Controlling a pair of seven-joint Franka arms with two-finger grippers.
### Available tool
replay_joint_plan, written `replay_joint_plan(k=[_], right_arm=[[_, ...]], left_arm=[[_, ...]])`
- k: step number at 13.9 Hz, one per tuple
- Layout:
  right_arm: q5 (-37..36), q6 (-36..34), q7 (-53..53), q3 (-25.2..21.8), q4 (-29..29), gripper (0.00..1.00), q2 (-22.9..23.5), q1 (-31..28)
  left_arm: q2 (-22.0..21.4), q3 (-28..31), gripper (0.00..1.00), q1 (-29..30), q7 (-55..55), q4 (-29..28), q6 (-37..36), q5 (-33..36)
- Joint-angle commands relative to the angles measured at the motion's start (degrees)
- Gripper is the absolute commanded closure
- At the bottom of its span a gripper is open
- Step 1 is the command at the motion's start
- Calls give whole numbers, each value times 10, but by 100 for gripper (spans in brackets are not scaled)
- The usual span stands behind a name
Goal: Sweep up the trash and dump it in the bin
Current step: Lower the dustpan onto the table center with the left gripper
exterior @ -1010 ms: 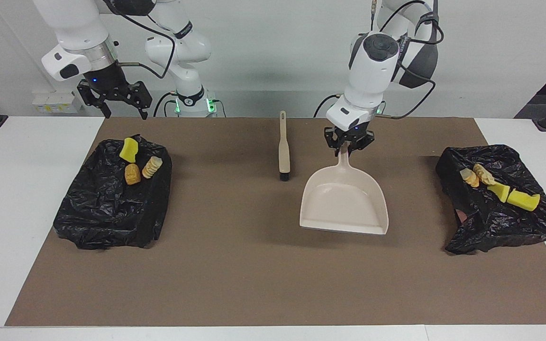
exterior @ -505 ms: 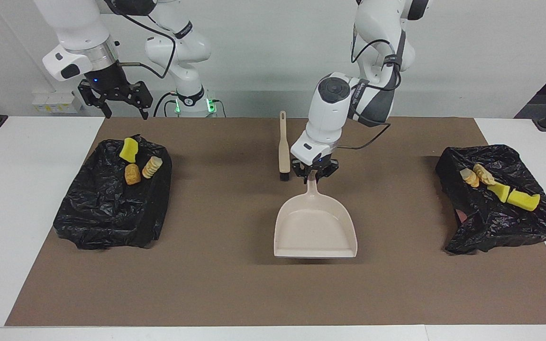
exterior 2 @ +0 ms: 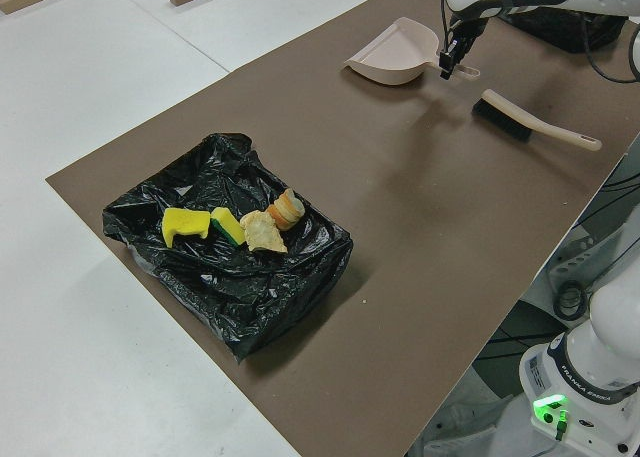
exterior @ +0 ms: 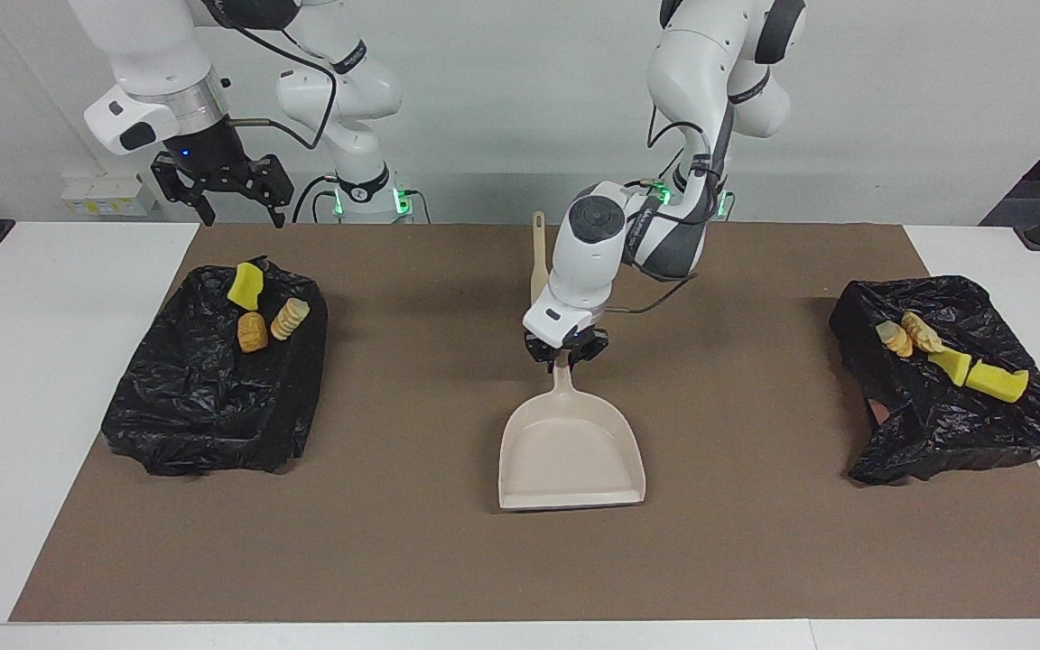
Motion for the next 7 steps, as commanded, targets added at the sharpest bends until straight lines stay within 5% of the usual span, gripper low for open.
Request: replay_joint_plan(k=[1, 2, 3, 4, 7], right_arm=[[10, -3, -20, 3, -11, 0, -9, -7], [10, 0, -19, 3, -10, 0, -9, -7], [10, 1, -18, 4, -10, 0, -9, -6], [10, 2, -17, 4, -10, 0, -8, -6], [11, 2, -16, 4, -9, 0, -8, -6]], left_arm=[[8, 11, 85, -10, -14, 34, -3, 9], [4, 14, 73, -14, -41, 31, -8, 12], [3, 13, 47, -13, -47, 32, -9, 17], [2, 15, 5, -14, -50, 32, -9, 16], [-1, 16, 0, -8, -42, 31, -12, 18]])
